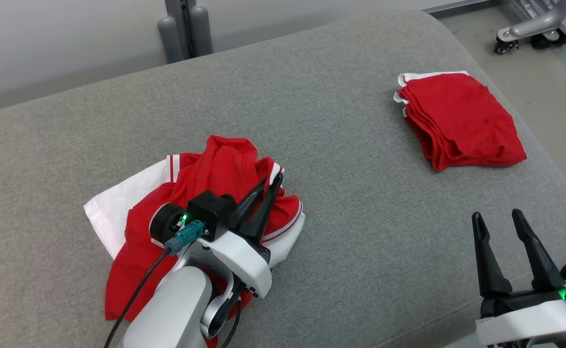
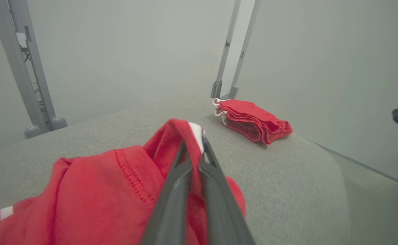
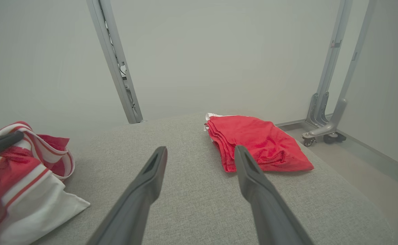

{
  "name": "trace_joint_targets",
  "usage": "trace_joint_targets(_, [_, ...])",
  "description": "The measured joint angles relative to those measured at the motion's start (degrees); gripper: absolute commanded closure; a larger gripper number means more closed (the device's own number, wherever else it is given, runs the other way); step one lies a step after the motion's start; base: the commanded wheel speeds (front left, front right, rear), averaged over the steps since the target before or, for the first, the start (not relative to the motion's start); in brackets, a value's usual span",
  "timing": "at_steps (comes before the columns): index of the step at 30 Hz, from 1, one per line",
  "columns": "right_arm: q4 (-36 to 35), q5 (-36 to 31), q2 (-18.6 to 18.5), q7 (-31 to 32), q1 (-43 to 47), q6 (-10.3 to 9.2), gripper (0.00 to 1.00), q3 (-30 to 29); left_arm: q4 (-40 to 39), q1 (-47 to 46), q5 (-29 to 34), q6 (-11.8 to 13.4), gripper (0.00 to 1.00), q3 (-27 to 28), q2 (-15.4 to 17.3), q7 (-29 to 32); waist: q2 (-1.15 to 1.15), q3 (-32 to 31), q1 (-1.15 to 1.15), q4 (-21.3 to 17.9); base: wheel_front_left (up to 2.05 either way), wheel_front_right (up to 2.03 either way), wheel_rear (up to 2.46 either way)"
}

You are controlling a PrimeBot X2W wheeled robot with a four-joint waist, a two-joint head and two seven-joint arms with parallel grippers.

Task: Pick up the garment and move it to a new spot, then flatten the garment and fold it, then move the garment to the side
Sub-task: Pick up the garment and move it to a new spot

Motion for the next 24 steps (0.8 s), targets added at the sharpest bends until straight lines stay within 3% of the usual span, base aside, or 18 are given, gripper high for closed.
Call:
trace_joint_targets(1, [0.3,0.2,0.0,-0.2,0.0,0.00,0.00,0.0,0.9,0.0,-0.2,-0.4,1.00,-0.5,-0.2,-0.4,0.00,0.4,0.00,-0.3,0.00,0.00,0.00])
trace_joint_targets(2, [0.7,0.4,0.0,-0.6,0.0,0.00,0.00,0.0,1.7,0.0,-0.2,-0.8,0.88,-1.0,-0.2,-0.8,0.00,0.7,0.00,-0.5,0.00,0.00,0.00])
trace_joint_targets(3, [0.9,0.4,0.0,-0.7,0.0,0.00,0.00,-0.2,2.3,0.0,-0.3,-1.1,0.00,-1.5,-0.3,-1.0,0.00,1.0,0.00,-0.6,0.00,0.00,0.00])
trace_joint_targets(11, [2.1,-0.3,0.1,-1.1,-1.1,0.00,0.00,0.2,1.5,1.6,-0.1,-0.6,0.00,-1.0,1.4,-5.0,0.00,-0.1,0.00,2.1,0.00,0.00,0.00])
trace_joint_targets(24, [2.8,-2.7,0.1,0.5,-0.9,0.00,0.00,-0.9,-2.6,9.5,-3.6,8.4,0.00,11.3,7.6,-6.7,0.00,-4.4,0.00,9.8,0.00,0.00,0.00])
